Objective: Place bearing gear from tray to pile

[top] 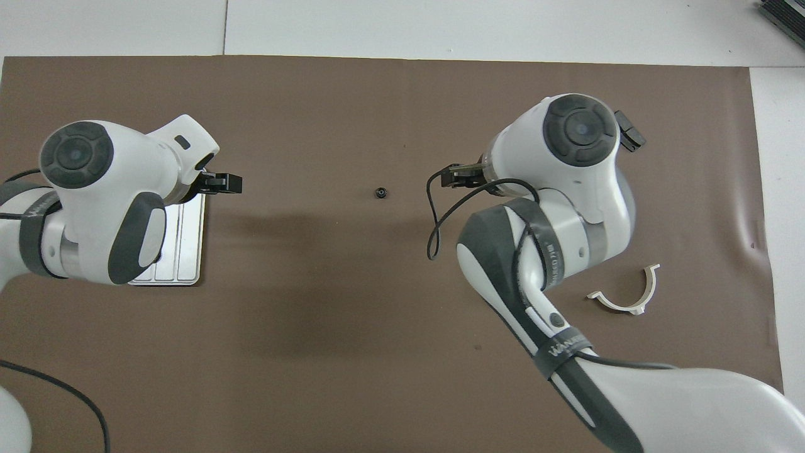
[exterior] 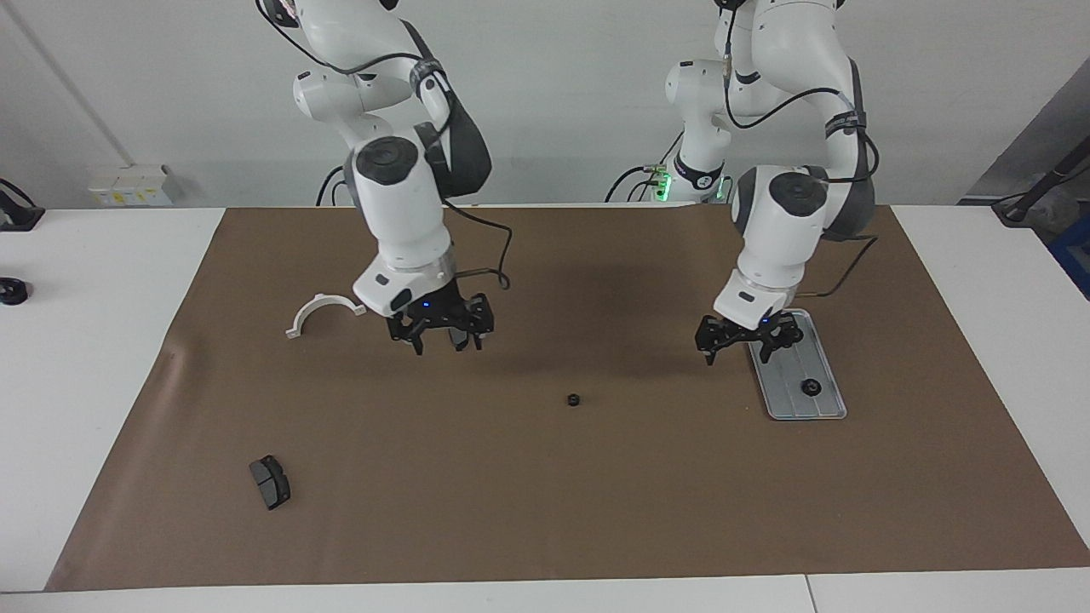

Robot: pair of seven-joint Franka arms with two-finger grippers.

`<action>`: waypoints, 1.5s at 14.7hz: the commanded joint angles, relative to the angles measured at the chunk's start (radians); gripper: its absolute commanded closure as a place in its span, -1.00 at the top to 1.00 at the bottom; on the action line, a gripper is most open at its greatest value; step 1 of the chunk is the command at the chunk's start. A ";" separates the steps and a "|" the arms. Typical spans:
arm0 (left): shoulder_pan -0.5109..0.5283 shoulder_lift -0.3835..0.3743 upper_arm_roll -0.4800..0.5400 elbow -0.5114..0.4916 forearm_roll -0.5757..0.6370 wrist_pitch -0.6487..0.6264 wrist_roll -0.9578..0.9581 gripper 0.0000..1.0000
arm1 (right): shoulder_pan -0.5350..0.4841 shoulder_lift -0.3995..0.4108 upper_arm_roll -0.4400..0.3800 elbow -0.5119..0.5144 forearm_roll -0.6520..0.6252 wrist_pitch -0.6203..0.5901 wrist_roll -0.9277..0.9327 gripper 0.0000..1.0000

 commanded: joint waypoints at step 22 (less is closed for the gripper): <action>0.255 -0.090 -0.012 -0.350 -0.113 0.179 0.274 0.51 | 0.185 0.428 -0.002 0.364 -0.157 0.102 0.199 -0.24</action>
